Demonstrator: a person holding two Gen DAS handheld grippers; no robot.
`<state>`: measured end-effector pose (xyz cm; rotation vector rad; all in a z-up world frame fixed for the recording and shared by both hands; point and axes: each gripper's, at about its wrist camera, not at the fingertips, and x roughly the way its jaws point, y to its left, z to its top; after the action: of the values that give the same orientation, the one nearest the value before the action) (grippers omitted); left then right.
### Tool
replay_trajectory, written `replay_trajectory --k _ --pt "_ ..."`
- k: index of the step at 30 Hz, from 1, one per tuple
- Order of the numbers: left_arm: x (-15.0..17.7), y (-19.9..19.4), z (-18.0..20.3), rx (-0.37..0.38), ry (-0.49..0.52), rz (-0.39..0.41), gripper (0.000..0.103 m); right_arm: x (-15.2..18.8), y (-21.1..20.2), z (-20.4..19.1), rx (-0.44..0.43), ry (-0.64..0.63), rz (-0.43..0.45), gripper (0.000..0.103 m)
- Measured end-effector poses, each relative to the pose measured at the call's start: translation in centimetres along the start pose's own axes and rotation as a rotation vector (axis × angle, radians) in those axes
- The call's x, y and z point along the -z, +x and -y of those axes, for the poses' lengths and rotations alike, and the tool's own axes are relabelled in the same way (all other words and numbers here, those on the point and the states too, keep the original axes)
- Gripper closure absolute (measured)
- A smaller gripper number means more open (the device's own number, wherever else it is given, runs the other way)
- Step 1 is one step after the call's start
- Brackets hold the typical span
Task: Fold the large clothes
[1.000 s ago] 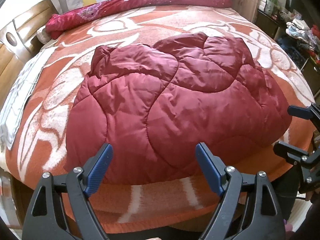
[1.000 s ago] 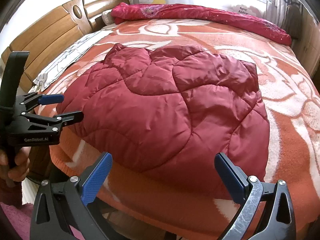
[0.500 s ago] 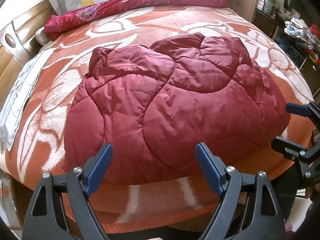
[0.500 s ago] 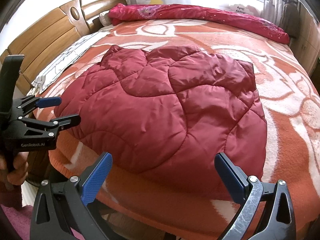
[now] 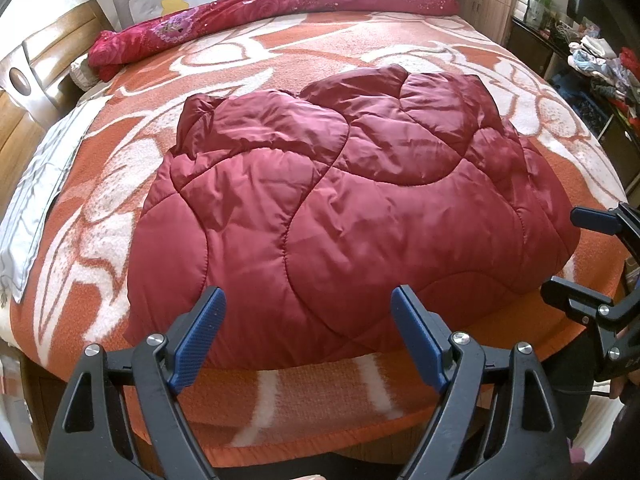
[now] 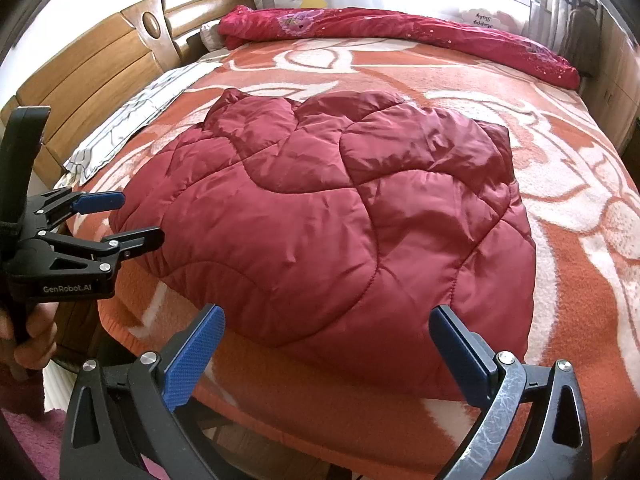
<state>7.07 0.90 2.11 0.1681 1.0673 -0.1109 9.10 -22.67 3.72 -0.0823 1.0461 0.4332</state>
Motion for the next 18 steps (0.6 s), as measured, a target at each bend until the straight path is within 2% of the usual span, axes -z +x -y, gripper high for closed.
replay_trajectory --k 18 --pt "-0.25 -0.41 0.4 0.003 0.016 0.012 0.018 -0.09 -0.23 -0.15 0.002 -0.006 0.004 0.0"
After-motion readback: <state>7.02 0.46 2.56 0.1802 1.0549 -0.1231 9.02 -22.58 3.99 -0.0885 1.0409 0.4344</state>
